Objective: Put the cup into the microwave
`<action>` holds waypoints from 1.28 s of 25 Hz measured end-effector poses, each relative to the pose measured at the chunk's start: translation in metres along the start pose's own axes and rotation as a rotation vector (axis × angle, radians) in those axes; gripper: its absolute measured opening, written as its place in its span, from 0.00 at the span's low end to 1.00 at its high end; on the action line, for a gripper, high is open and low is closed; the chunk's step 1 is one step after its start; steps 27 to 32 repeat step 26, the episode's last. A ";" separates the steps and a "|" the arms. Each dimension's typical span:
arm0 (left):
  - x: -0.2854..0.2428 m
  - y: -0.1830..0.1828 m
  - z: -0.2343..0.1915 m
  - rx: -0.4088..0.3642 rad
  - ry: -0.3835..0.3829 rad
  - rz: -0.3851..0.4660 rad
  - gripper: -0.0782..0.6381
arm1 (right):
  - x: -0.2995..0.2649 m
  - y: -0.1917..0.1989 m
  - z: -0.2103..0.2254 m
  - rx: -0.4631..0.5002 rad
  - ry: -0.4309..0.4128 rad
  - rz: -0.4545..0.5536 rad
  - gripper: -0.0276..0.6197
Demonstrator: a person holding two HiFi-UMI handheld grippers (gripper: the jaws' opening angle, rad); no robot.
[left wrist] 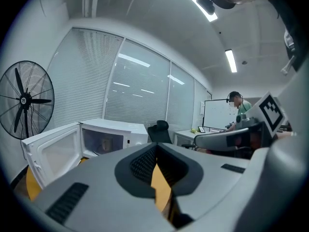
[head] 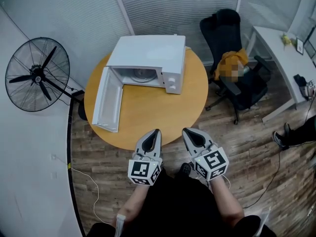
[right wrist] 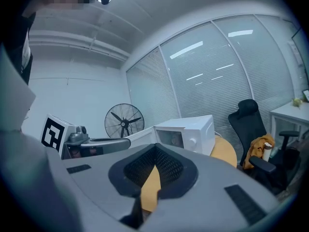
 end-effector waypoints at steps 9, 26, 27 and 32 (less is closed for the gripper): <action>0.006 -0.009 -0.002 0.000 0.009 -0.001 0.10 | 0.002 0.003 -0.003 0.027 0.015 -0.004 0.06; 0.002 -0.002 0.009 0.022 0.039 -0.009 0.10 | 0.009 0.005 -0.005 0.058 0.016 -0.021 0.05; 0.002 -0.002 0.009 0.022 0.039 -0.009 0.10 | 0.009 0.005 -0.005 0.058 0.016 -0.021 0.05; 0.002 -0.002 0.009 0.022 0.039 -0.009 0.10 | 0.009 0.005 -0.005 0.058 0.016 -0.021 0.05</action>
Point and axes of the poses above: the fingertips, and each gripper's own axes: x backward along the fingers, z to its right, y out of its underside, the point moved 10 cm from there along x, backward along the fingers, and after that the axes turned 6 degrees about -z, right-handed, at the moved point
